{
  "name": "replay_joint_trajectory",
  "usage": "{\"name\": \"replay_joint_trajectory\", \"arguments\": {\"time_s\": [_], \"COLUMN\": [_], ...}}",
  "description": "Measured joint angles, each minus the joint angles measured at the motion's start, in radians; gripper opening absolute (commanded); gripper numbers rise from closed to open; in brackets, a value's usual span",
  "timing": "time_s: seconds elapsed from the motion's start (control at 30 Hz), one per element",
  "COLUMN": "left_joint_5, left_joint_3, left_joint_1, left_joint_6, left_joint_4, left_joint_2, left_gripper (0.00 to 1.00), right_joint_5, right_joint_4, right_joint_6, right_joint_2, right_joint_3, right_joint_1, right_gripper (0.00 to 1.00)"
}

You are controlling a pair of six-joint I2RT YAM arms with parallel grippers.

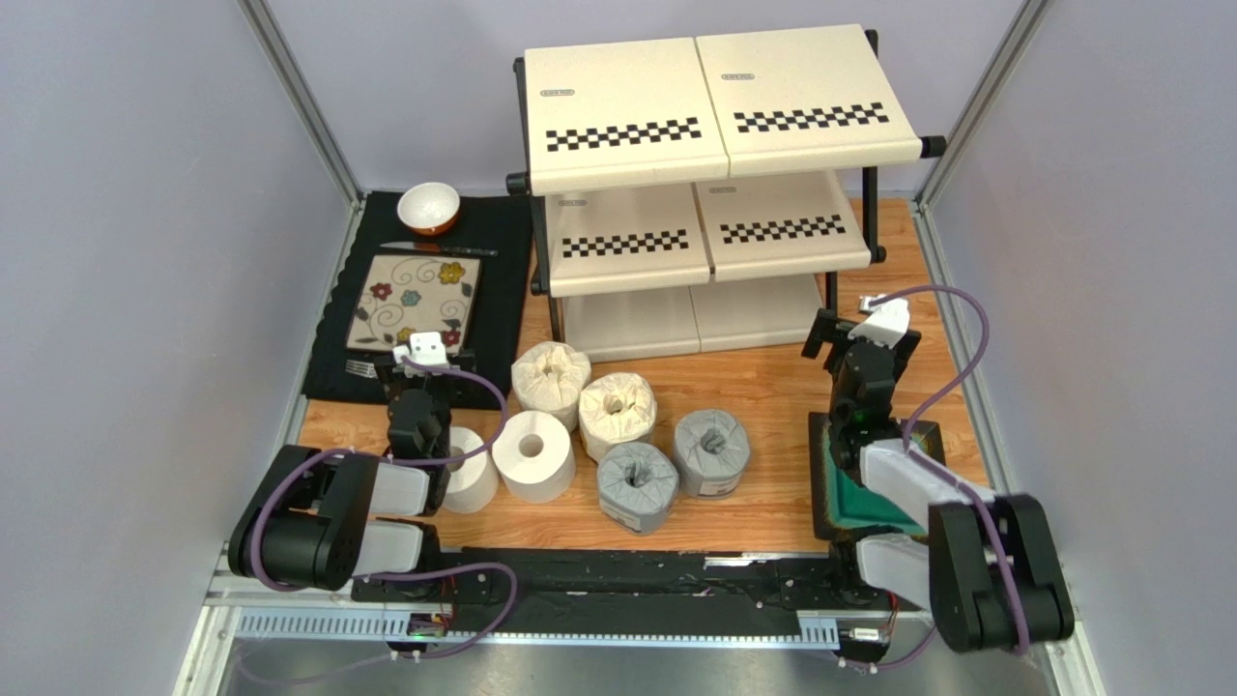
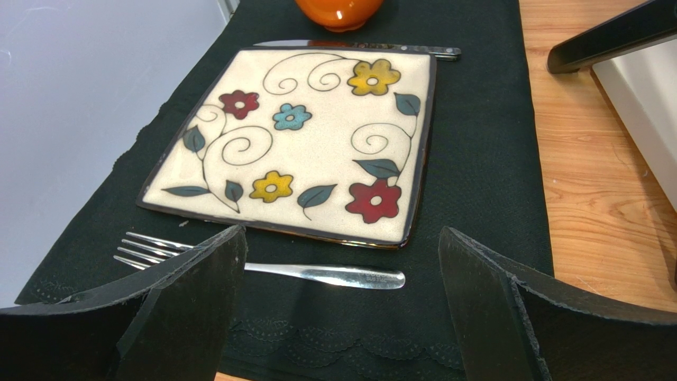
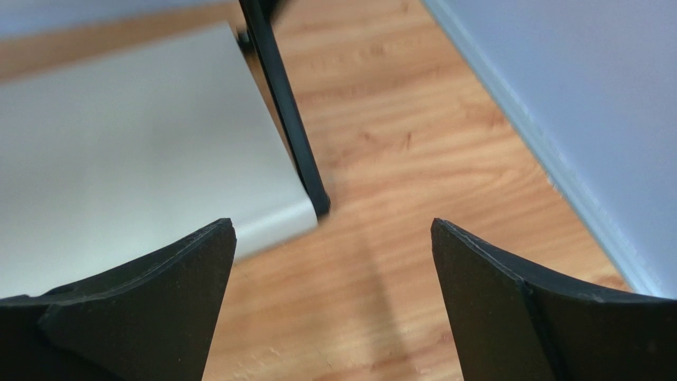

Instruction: Place and organize the paper towels onto the shelf

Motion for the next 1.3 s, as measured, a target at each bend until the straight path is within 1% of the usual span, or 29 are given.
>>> {"name": "replay_joint_trajectory", "arguments": {"time_s": [0.1, 0.2, 0.27, 0.33, 0.43, 0.5, 0.63, 0.8, 1.03, 1.3], "left_joint_5": [0.000, 0.000, 0.000, 0.000, 0.000, 0.000, 0.000, 0.000, 0.000, 0.000], "left_joint_3": [0.000, 0.000, 0.000, 0.000, 0.000, 0.000, 0.000, 0.000, 0.000, 0.000], "left_joint_1": [0.000, 0.000, 0.000, 0.000, 0.000, 0.000, 0.000, 0.000, 0.000, 0.000], "left_joint_6": [0.000, 0.000, 0.000, 0.000, 0.000, 0.000, 0.000, 0.000, 0.000, 0.000], "left_joint_4": [0.000, 0.000, 0.000, 0.000, 0.000, 0.000, 0.000, 0.000, 0.000, 0.000], "left_joint_2": [0.000, 0.000, 0.000, 0.000, 0.000, 0.000, 0.000, 0.000, 0.000, 0.000], "left_gripper": [0.99, 0.99, 0.99, 0.99, 0.99, 0.99, 0.99, 0.99, 0.99, 0.99], "right_joint_5": [0.003, 0.002, 0.002, 0.007, 0.011, 0.023, -0.002, -0.081, -0.235, -0.244], "right_joint_4": [-0.108, -0.186, -0.260, -0.352, -0.490, -0.583, -0.707, -0.819, -0.890, -0.942], "right_joint_6": [0.004, 0.012, 0.035, 0.064, 0.096, 0.109, 0.135, 0.179, 0.208, 0.264], "right_joint_2": [-0.135, -0.278, -0.346, -0.372, -0.344, -0.298, -0.214, -0.198, -0.209, -0.253], "right_joint_3": [0.072, 0.095, 0.116, 0.167, 0.294, 0.393, 0.509, 0.526, 0.526, 0.528], "right_joint_1": [0.010, 0.039, 0.064, 0.093, 0.153, 0.224, 0.310, 0.314, 0.314, 0.313], "right_gripper": [0.99, 0.99, 0.99, 0.99, 0.99, 0.99, 0.99, 0.99, 0.99, 0.98]}}
